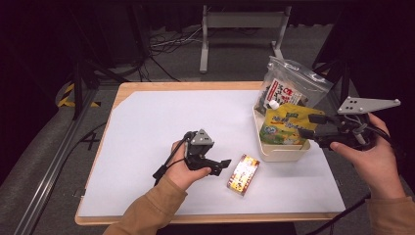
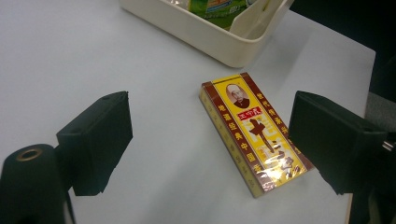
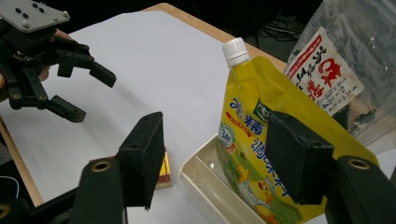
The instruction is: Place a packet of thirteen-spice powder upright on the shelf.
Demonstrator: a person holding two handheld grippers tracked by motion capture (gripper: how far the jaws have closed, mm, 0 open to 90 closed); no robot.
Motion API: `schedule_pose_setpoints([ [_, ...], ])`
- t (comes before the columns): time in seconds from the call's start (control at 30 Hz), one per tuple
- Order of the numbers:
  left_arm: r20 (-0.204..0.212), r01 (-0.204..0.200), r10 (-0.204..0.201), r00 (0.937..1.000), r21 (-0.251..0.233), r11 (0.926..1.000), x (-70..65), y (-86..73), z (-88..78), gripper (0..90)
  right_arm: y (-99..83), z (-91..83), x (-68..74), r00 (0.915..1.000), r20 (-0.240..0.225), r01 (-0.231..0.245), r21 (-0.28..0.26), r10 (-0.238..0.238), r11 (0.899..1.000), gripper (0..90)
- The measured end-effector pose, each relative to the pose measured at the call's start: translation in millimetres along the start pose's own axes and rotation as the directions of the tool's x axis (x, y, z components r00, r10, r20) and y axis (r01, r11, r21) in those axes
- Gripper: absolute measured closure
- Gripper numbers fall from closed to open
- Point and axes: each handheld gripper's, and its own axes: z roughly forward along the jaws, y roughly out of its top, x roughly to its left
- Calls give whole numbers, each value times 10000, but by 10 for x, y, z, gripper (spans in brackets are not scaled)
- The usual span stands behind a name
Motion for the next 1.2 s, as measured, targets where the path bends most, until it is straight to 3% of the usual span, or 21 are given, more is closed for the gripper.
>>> schedule_pose_setpoints([
  [0.2,-38,-70,71,10000,399,9992,-118,30,92,138,-40,-19,37,10000,99,-4,-46,4,10000,367],
  [0.57,97,142,-153,9998,1041,9945,-255,24,297,113,-128,-10,13,9996,152,-250,37,249,9997,351],
  [1.0,251,164,-202,9995,1432,9896,-384,6,533,97,-214,28,1,9994,129,-332,76,331,9994,335],
  [1.2,125,231,-254,9996,1585,9871,-416,-16,632,92,-245,50,-3,9994,82,-340,27,340,9994,331],
])
